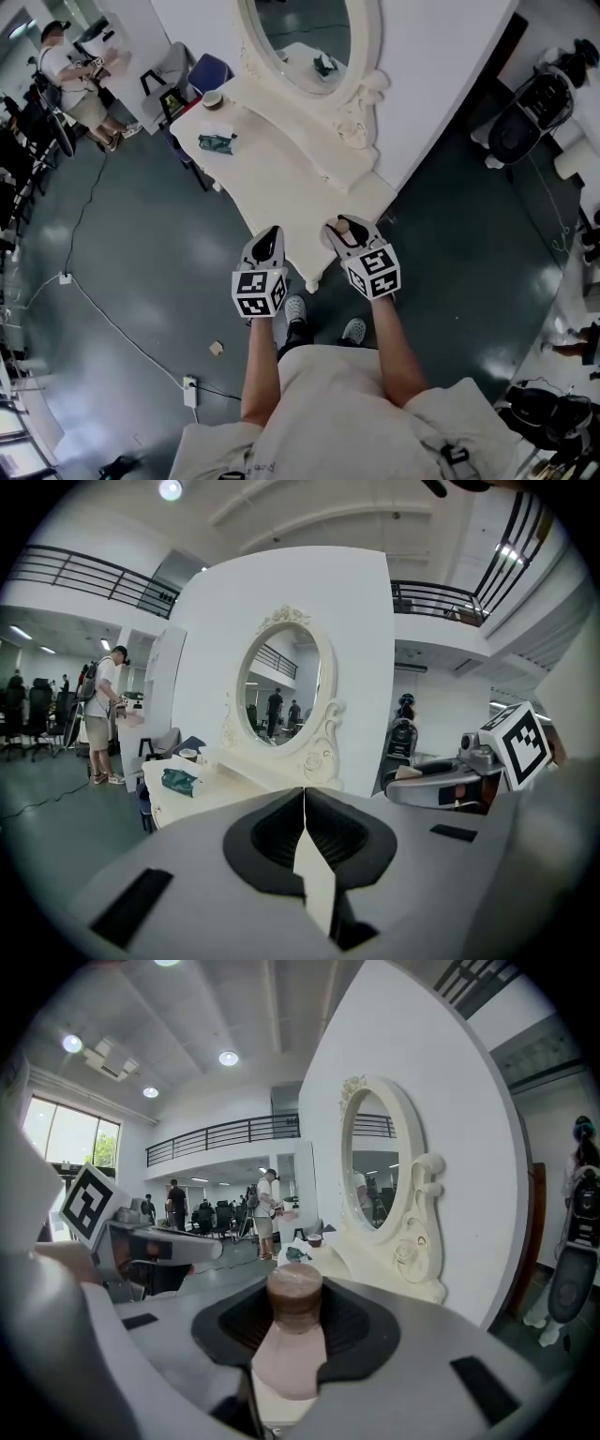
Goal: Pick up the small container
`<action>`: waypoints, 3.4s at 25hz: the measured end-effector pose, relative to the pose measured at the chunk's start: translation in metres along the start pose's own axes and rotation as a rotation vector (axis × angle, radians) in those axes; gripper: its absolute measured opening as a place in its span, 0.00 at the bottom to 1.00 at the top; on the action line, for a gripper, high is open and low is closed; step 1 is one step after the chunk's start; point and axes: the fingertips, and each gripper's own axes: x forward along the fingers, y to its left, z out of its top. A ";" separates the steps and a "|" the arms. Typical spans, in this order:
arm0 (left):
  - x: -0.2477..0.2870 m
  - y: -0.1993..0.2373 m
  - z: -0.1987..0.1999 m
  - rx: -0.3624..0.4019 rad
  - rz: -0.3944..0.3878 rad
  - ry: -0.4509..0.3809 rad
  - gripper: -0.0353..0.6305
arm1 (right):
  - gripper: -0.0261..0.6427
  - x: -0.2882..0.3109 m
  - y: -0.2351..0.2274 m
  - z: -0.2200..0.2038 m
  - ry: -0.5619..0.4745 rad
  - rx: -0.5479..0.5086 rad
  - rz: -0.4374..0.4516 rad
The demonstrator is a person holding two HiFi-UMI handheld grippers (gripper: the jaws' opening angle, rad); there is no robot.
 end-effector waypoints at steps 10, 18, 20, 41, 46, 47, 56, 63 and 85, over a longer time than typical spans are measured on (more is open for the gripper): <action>-0.009 -0.003 -0.011 -0.020 0.027 0.012 0.09 | 0.25 -0.004 -0.006 -0.003 -0.009 0.031 -0.001; -0.014 0.008 -0.003 -0.020 0.041 -0.004 0.09 | 0.25 0.007 0.001 0.005 -0.012 0.039 0.014; -0.014 0.011 -0.002 -0.019 0.041 -0.007 0.09 | 0.25 0.009 0.002 0.008 -0.011 0.035 0.020; -0.005 0.007 0.015 -0.007 0.016 -0.038 0.09 | 0.25 0.005 -0.011 0.023 -0.034 0.083 0.007; -0.002 0.010 0.017 -0.008 0.024 -0.043 0.09 | 0.25 0.010 -0.014 0.025 -0.037 0.077 0.007; -0.002 0.010 0.017 -0.008 0.025 -0.044 0.09 | 0.25 0.010 -0.014 0.026 -0.038 0.076 0.008; 0.002 0.013 0.012 -0.010 0.028 -0.035 0.09 | 0.25 0.015 -0.011 0.026 -0.041 0.083 0.022; 0.002 0.015 0.012 -0.009 0.031 -0.035 0.09 | 0.25 0.018 -0.009 0.027 -0.038 0.062 0.031; 0.000 0.019 0.011 -0.001 0.036 -0.026 0.09 | 0.25 0.023 -0.004 0.025 -0.023 0.040 0.046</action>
